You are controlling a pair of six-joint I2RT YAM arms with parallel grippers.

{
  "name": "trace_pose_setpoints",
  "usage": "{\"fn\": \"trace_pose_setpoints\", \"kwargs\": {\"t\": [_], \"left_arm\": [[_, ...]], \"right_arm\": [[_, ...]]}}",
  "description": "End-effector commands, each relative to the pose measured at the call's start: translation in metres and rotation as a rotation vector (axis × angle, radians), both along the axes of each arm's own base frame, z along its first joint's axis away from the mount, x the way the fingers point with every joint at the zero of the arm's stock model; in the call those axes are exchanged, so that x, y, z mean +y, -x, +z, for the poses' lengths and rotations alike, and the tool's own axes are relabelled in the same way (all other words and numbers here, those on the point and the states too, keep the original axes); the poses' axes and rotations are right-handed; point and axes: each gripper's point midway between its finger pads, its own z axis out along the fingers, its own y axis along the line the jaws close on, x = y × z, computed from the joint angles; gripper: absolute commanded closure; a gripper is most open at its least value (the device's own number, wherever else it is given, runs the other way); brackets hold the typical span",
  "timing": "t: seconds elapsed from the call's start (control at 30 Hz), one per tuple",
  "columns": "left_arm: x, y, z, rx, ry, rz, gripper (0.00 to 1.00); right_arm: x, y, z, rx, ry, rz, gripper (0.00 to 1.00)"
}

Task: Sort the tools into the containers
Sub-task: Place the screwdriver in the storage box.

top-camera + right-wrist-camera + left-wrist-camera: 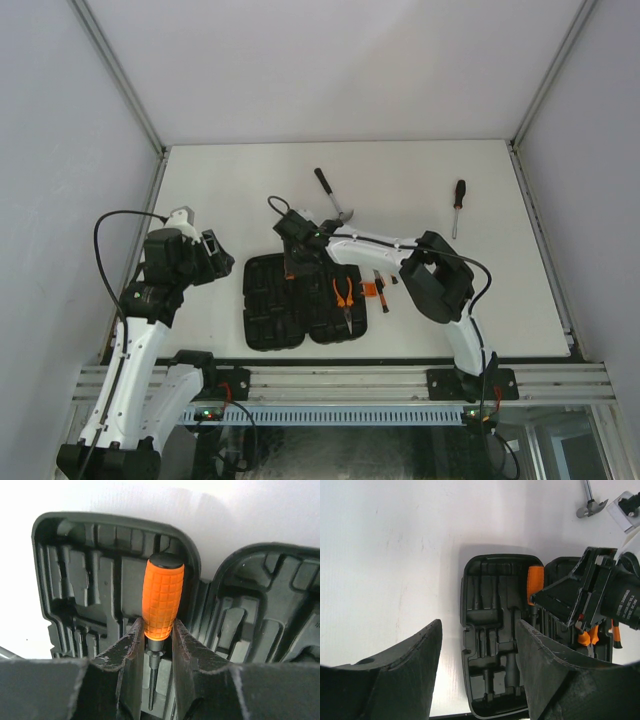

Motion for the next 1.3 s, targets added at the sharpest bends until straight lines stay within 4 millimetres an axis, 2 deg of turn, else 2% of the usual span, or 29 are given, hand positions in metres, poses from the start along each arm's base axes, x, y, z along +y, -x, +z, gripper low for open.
{"fn": "trace_pose_setpoints", "kwargs": {"t": [0.0,0.2,0.5,1.27], "left_arm": [[-0.002,-0.007,0.007,-0.043,-0.004,-0.016,0.35],[-0.002,-0.007,0.007,-0.042,-0.005,-0.015,0.35],[-0.002,-0.007,0.007,-0.042,-0.004,-0.015,0.35],[-0.002,-0.008,0.005,-0.034,-0.004,-0.016,0.35]], "right_arm": [[0.002,0.007,0.038,-0.067,-0.038,0.058,0.77],[0.0,0.01,0.047,-0.086,-0.05,0.078,0.78],[0.0,0.01,0.036,-0.051,-0.028,0.072,0.78],[0.006,-0.008,0.015,0.013,-0.052,0.006,0.75]]}}
